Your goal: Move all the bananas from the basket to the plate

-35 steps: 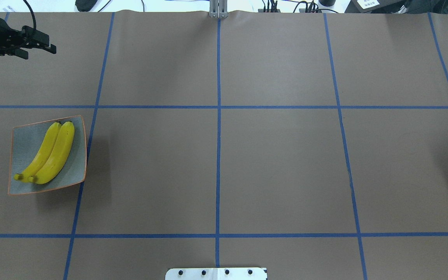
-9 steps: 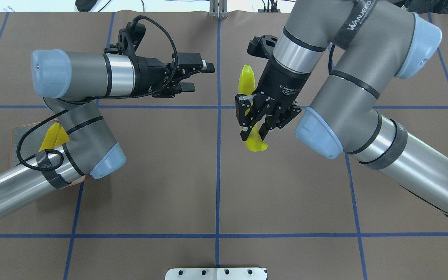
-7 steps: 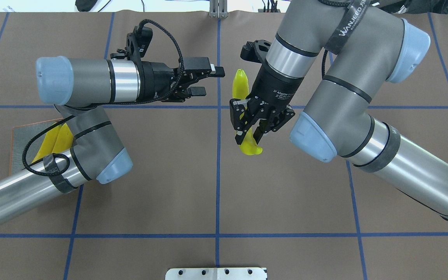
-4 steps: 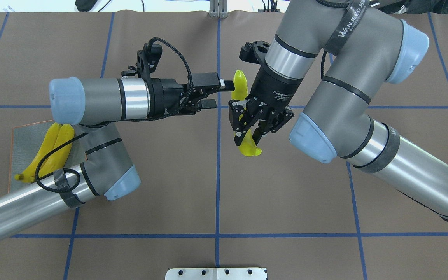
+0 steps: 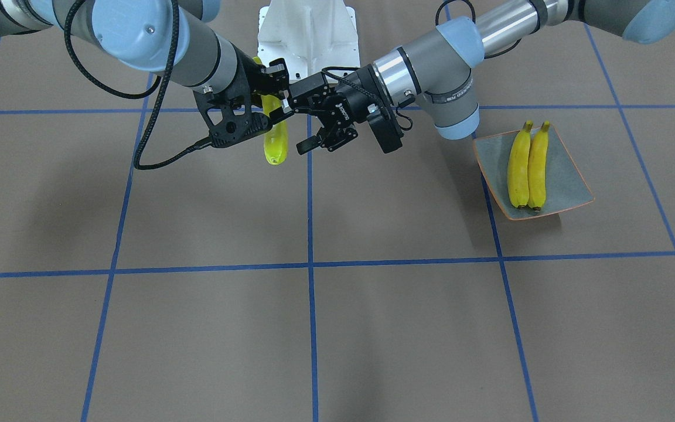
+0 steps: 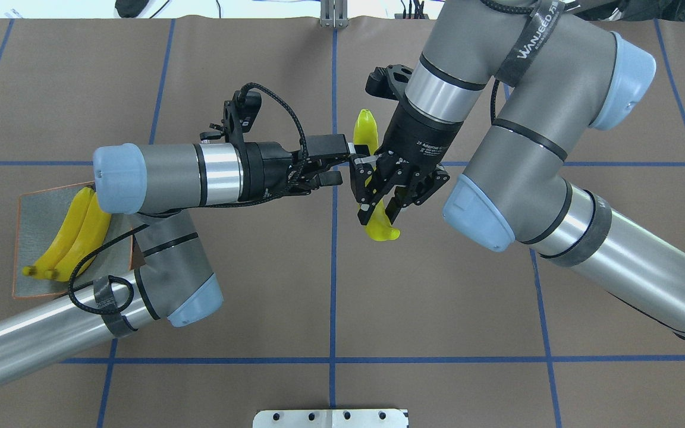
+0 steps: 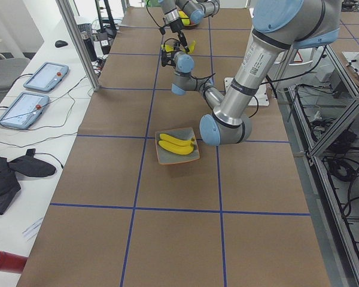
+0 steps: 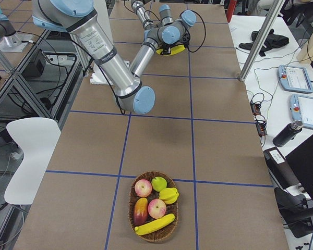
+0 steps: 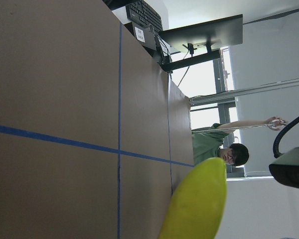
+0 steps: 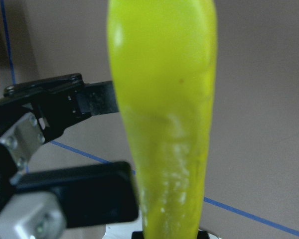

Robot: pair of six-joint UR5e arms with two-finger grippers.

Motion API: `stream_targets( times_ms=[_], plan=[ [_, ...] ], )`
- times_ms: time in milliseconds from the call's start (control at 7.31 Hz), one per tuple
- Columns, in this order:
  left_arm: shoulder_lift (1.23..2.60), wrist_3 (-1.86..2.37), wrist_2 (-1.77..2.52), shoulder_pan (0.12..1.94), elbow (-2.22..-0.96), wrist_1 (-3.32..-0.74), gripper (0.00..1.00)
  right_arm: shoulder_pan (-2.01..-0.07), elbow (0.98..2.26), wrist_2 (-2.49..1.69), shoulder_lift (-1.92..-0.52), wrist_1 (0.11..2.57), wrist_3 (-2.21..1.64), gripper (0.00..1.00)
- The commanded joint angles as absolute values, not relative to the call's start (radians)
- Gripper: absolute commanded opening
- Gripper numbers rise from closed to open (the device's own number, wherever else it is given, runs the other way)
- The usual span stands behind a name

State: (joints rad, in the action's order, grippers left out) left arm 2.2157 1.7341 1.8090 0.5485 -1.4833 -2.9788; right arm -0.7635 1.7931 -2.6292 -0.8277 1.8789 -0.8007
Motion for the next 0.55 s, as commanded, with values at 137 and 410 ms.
stream_targets(
  times_ms=[137, 410],
  plan=[
    [2.235, 1.736, 1.790, 0.537, -1.471, -2.979, 0.89, -0.753, 1.795, -2.629, -0.833, 1.867, -0.801, 0.00],
    [2.238, 1.736, 1.790, 0.535, -1.463, -2.977, 0.78, -0.755, 1.798, -2.631, -0.833, 1.867, -0.801, 0.00]
  ],
)
